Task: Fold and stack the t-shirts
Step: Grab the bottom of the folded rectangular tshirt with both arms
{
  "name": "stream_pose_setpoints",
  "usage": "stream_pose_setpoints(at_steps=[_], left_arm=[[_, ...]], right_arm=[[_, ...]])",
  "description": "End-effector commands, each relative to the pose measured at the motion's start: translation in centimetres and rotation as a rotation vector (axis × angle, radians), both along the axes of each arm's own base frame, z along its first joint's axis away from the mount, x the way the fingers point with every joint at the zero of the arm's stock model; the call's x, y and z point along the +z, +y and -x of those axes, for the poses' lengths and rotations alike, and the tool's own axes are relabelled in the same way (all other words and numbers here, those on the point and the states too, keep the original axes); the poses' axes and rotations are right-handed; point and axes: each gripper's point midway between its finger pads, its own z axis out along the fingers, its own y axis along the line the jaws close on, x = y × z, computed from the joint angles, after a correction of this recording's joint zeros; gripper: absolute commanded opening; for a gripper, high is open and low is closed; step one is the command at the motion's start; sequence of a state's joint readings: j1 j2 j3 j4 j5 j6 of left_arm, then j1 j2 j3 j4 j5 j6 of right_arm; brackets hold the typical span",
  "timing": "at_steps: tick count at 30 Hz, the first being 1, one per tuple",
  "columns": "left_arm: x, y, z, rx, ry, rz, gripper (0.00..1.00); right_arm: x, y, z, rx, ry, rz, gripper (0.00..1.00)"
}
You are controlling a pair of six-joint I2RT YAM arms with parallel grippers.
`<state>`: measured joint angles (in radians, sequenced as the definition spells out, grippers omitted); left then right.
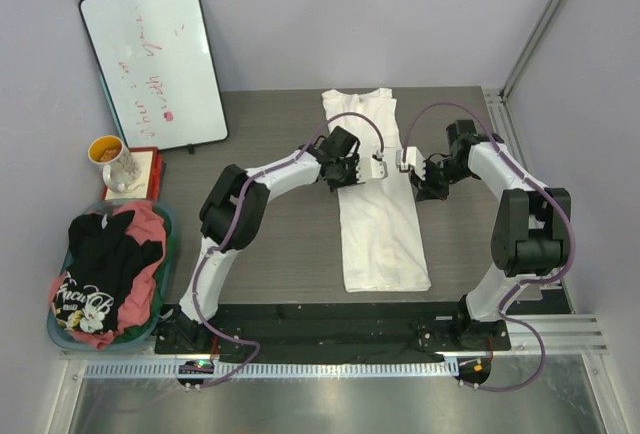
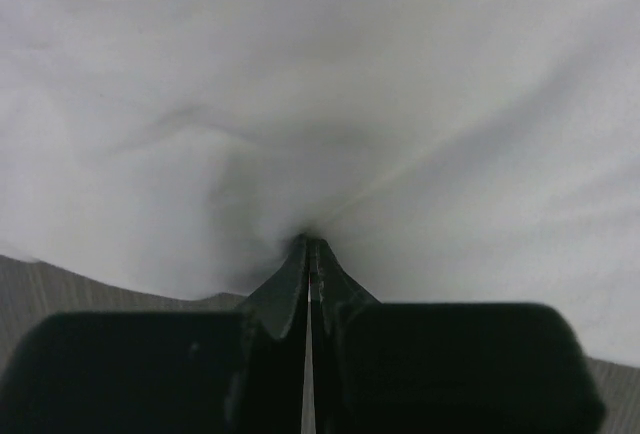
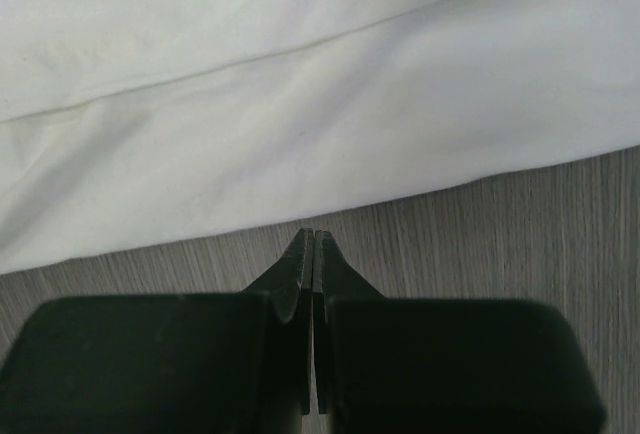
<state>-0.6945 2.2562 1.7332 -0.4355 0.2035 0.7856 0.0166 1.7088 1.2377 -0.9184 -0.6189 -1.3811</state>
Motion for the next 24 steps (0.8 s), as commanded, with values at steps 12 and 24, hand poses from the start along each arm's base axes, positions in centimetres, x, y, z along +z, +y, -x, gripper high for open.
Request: stream_pose_setpoints(at_steps=[12,24], left_arm=[[-1.5,9.7,-6.6,0.233,-0.042,-0.222,0.0],[6.8,7.4,0.6,0.024,0.028,0.045,0.86]], right_arm=[[1.2,0.1,-2.6,-0.049,-0.087,-0.024,0.05],[1.4,2.5,0.5,0.079,-0.117,0.001,0.65]])
